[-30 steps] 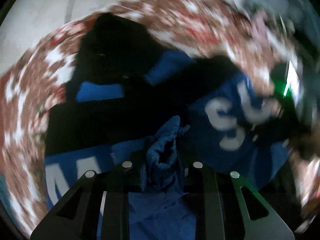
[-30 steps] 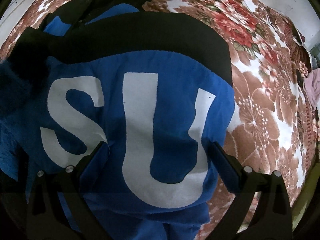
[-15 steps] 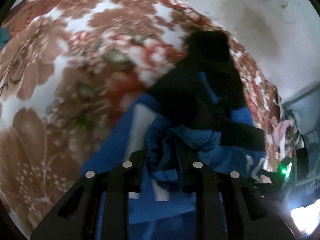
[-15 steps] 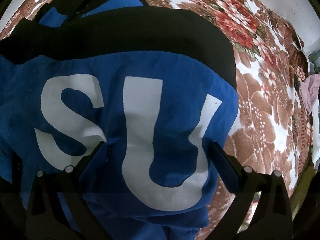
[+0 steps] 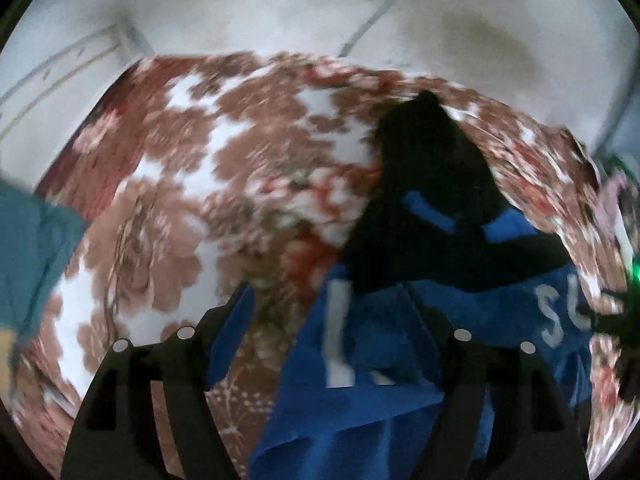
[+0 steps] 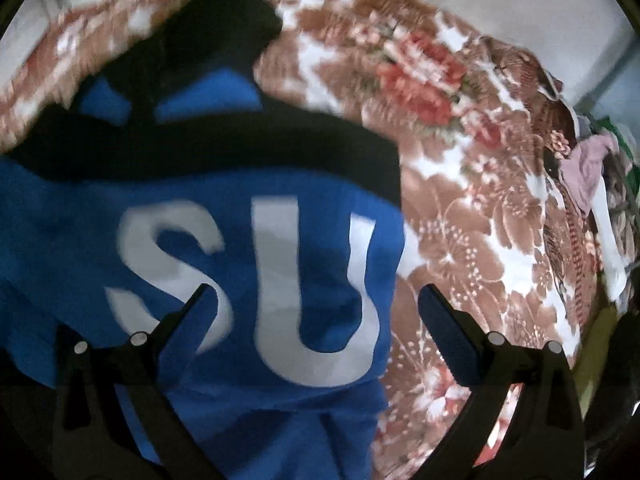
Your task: Fold large clothes
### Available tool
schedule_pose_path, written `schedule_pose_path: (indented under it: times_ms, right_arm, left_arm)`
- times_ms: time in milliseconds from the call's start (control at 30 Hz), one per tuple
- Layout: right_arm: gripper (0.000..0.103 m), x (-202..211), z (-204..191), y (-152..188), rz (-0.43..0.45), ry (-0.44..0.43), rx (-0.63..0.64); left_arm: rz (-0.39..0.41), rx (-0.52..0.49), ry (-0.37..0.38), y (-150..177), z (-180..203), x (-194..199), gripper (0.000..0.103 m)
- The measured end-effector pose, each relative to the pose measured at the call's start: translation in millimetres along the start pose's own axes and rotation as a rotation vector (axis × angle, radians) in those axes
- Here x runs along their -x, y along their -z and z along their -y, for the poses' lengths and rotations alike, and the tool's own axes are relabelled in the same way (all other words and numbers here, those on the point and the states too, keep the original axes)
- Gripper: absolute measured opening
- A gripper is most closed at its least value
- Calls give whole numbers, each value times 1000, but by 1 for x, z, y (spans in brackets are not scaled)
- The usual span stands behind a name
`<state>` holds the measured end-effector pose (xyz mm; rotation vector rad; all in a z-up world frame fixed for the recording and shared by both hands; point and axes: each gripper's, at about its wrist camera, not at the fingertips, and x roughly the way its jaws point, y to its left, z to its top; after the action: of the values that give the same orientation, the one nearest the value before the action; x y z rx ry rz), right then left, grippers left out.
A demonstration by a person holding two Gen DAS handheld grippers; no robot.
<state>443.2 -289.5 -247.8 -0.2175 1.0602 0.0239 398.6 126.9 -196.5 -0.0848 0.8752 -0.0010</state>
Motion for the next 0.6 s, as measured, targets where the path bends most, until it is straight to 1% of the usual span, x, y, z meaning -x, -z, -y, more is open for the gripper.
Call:
schedule_pose_path:
  times_ms: [33,67,133,167,200,267,300,367,400,467,533,600]
  right_arm:
    - [98,7,-3,-6,14,-15,-5]
    - [98,10,-8,-12,24,-30,-8]
    - [98,6,-20,-21,22,-63,-11]
    - [98,3,-26,-25,17,-75,-11]
    - [98,-1,-32,-27,17,-81,-11]
    - [98,-17,-47,-31,0,-94,5]
    - [98,-27,-54,-32,-11,-100,18]
    - [98,-43,-64,-29,-37,-90,42]
    - [98,-52,-66,-26,-48,-79,55]
    - [98,-61,-67,-20,-51,-65,71]
    - [98,-70,-65,-12,-46,-47,102]
    - [98,-74,-62,-7,-39,-50,116]
  left_arm:
    - [7,-81,9,-5,19,4,78]
    - [9,-152,19,-8,36,5,89]
    - [39,-302,3,-6,75,3,94]
    - [35,-351,-5,-3,90,-3,96]
    - [4,-400,-20,2,106,-17,96]
    - [-60,-418,-30,10,121,-41,96]
    - [-96,-402,-12,16,127,-57,96]
    - [-128,-396,-10,23,134,-76,96]
    - [-139,-403,-29,27,136,-84,95]
    - [-158,-412,-93,36,129,-100,95]
    - [-188,-409,-174,44,116,-112,95]
    - [-203,-385,-212,49,103,-117,96]
